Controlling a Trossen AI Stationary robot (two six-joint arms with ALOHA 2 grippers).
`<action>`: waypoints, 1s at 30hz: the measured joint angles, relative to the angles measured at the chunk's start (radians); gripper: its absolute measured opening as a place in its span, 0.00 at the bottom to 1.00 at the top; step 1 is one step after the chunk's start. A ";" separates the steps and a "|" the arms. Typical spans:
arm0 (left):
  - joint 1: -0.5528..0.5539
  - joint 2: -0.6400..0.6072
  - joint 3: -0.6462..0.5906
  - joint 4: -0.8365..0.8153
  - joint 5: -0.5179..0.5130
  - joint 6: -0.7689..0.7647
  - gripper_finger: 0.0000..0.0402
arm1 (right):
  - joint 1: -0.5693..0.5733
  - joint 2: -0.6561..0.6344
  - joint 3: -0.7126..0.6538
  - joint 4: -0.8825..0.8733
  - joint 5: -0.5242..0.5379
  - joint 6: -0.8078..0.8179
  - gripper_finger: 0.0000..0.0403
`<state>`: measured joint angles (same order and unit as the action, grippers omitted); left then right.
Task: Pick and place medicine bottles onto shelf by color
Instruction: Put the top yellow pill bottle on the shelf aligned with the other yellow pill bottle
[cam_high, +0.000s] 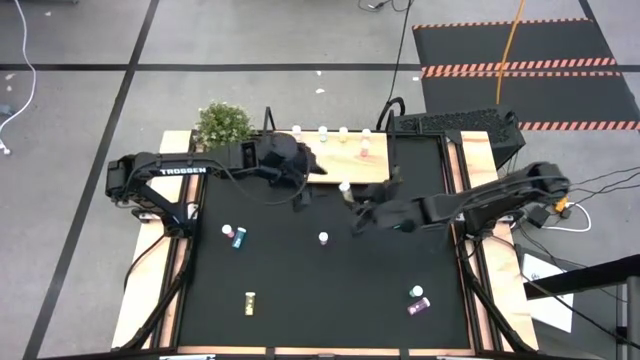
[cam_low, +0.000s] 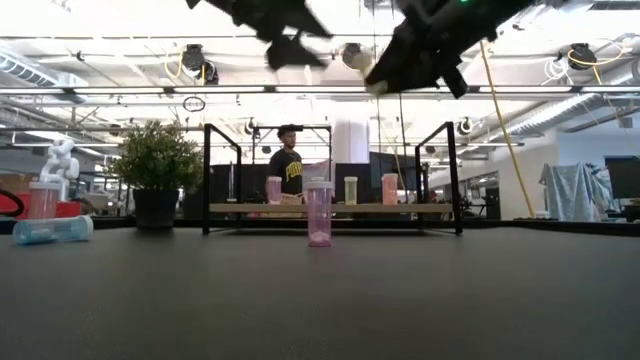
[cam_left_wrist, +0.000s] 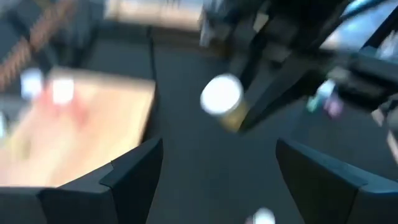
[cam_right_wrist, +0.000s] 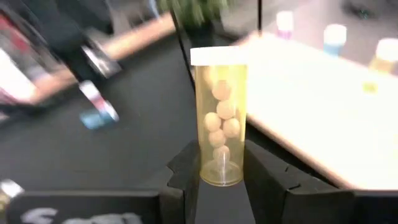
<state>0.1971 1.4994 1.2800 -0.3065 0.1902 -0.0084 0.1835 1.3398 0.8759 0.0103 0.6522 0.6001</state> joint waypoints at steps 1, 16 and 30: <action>-0.005 0.000 0.000 0.064 0.000 0.002 0.78 | -0.004 -0.038 -0.049 0.094 0.000 -0.047 0.24; -0.099 0.144 0.001 0.788 -0.039 0.080 0.78 | -0.088 -0.259 -0.351 0.682 -0.215 -0.674 0.25; -0.140 0.193 0.020 0.772 -0.243 0.109 0.78 | -0.138 -0.273 -0.349 0.702 -0.343 -0.718 0.25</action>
<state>0.0570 1.6926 1.3003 0.4655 -0.0532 0.1001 0.0460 1.0664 0.5270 0.7123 0.3088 -0.1174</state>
